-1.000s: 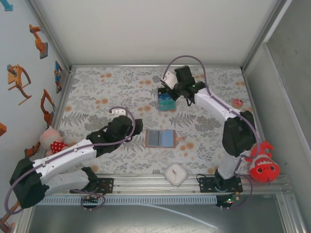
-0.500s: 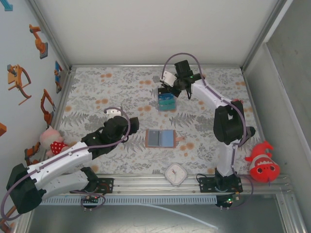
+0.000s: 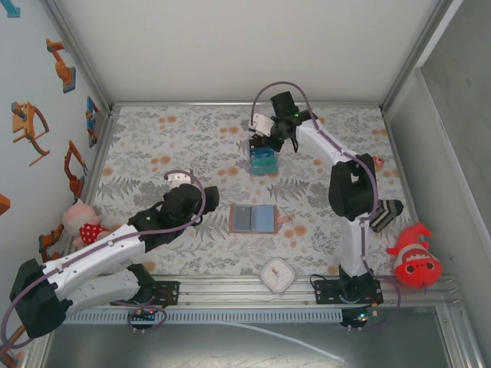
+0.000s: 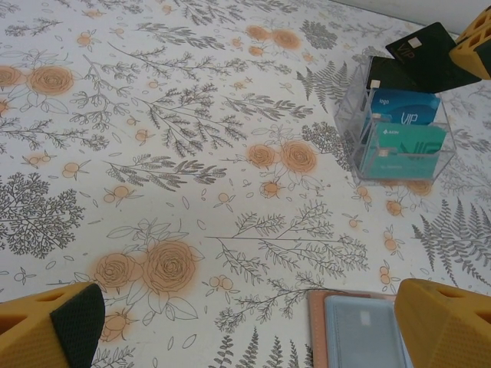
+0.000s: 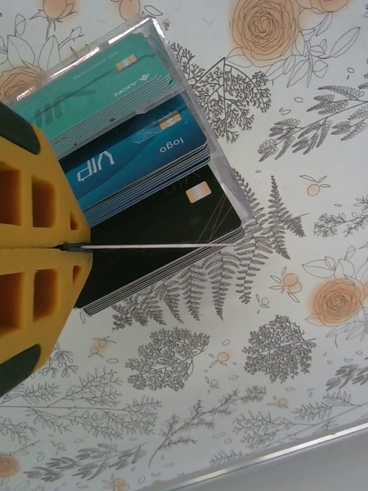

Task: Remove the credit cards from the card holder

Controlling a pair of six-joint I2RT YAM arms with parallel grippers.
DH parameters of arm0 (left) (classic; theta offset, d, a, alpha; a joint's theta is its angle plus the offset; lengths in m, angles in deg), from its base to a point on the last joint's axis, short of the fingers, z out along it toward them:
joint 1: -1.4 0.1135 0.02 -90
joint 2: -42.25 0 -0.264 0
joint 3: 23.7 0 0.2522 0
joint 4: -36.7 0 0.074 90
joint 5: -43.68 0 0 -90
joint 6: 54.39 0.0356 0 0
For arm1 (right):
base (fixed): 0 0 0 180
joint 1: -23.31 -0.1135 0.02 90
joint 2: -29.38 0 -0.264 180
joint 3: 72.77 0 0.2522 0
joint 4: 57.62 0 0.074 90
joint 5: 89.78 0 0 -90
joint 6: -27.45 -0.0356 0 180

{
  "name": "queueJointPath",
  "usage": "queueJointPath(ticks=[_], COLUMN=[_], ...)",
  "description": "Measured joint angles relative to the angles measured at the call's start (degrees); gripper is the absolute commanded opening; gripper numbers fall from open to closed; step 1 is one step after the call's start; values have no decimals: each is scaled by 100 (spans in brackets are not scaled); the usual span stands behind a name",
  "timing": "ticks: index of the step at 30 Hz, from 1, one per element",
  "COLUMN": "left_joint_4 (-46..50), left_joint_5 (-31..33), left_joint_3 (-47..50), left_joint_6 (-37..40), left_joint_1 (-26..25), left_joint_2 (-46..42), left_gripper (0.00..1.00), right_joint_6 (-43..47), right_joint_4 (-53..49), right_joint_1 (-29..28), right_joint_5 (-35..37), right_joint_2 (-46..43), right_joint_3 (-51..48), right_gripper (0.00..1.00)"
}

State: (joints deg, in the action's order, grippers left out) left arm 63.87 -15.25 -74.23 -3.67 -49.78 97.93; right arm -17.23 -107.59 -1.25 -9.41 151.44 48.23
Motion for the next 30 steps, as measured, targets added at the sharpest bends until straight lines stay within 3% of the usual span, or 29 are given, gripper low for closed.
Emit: queueJointPath(ticks=[30], left_joint_4=[2], left_joint_5=[2], left_joint_3=[48], left_joint_6=[9], left_joint_1=[61], left_joint_2=[-66], left_gripper=[97], right_joint_6=[422], right_joint_4=[-1746], right_joint_1=[0], right_joint_5=[-299], right_joint_2=[503], right_joint_3=[992], right_gripper=[0])
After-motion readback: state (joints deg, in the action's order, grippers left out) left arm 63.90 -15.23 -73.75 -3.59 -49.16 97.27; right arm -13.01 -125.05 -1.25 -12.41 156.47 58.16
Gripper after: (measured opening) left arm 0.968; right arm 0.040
